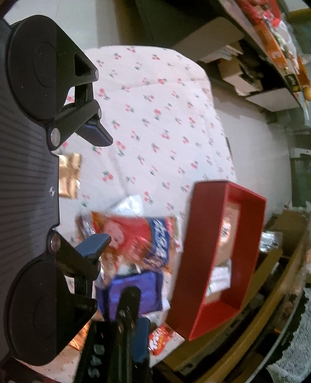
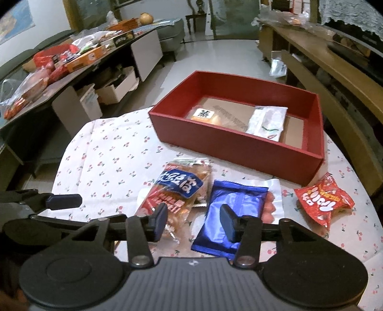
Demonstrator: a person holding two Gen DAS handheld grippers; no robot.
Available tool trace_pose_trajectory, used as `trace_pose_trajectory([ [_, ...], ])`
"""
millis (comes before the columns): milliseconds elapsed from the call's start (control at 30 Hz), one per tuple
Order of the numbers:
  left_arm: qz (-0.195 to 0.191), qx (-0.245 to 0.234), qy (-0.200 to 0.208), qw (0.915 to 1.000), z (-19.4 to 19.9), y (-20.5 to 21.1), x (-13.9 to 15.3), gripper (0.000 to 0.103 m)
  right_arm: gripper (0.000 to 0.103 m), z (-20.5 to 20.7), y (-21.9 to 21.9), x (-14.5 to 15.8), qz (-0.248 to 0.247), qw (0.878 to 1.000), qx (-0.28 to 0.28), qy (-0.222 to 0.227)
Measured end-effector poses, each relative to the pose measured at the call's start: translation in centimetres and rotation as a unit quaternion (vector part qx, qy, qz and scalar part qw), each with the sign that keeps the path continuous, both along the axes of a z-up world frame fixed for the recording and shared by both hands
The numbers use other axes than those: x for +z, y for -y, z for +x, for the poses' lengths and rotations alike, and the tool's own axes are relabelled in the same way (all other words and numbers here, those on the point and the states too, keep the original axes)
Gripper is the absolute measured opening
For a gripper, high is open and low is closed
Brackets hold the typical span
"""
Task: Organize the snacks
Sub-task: 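Grasp the gold foil packet with the left tool while the right tool grasps the red pastry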
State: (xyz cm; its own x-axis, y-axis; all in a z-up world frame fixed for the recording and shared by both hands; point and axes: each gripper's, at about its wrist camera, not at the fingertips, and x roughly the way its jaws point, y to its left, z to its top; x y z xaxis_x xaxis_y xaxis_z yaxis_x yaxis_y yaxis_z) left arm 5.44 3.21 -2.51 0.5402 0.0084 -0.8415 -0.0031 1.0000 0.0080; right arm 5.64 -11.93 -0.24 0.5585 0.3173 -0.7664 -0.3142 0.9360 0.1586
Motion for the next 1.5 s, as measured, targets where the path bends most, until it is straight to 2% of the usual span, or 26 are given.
trace_pose_trajectory([
  [200,-0.005,0.025,-0.030,0.9992,-0.4,-2.0,-1.3,0.085,0.059,0.1,0.1,0.0,0.003,1.000,0.000,-0.004],
  [433,0.010,0.006,-0.066,0.9977,-1.0,-1.3,-3.4,0.085,0.060,0.1,1.1,0.1,0.006,1.000,-0.008,-0.009],
  [600,0.008,-0.002,-0.083,0.9965,-1.4,-1.1,-4.2,0.072,0.064,-0.3,4.0,0.0,0.009,0.999,-0.042,-0.021],
  [767,0.001,-0.010,-0.080,0.9968,-1.8,-0.9,-3.7,0.049,0.064,-0.2,7.6,-1.5,0.004,0.993,-0.104,-0.050],
  [833,-0.014,-0.012,-0.083,0.9964,-1.8,-1.0,-3.6,0.048,0.064,-0.4,8.3,-1.9,0.004,0.992,-0.113,-0.060],
  [933,-0.014,-0.019,-0.083,0.9963,-1.9,-0.7,-3.5,0.048,0.066,-1.1,8.6,-2.4,0.009,0.991,-0.111,-0.074],
  [1067,-0.019,-0.031,-0.081,0.9960,-2.1,-0.2,-3.4,0.048,0.073,-1.5,7.4,-3.4,-0.016,0.992,-0.087,-0.086],
  [1133,-0.021,-0.035,-0.082,0.9958,-2.3,-0.1,-3.4,0.048,0.073,-1.3,6.9,-3.9,-0.030,0.992,-0.075,-0.096],
  [1200,-0.023,-0.038,-0.083,0.9955,-2.3,0.0,-3.5,0.048,0.077,-1.3,6.4,-4.5,-0.043,0.992,-0.061,-0.106],
  [1267,-0.025,-0.041,-0.085,0.9952,-2.3,0.1,-3.5,0.048,0.086,-1.3,6.1,-5.1,-0.061,0.991,-0.053,-0.111],
  [1367,-0.026,-0.045,-0.085,0.9950,-2.2,0.2,-3.6,0.050,0.093,-1.1,6.1,-5.6,-0.059,0.991,-0.041,-0.112],
  [1500,-0.025,-0.049,-0.084,0.9949,-2.2,0.3,-3.6,0.052,0.094,-0.7,5.9,-6.7,-0.073,0.988,-0.029,-0.135],
])
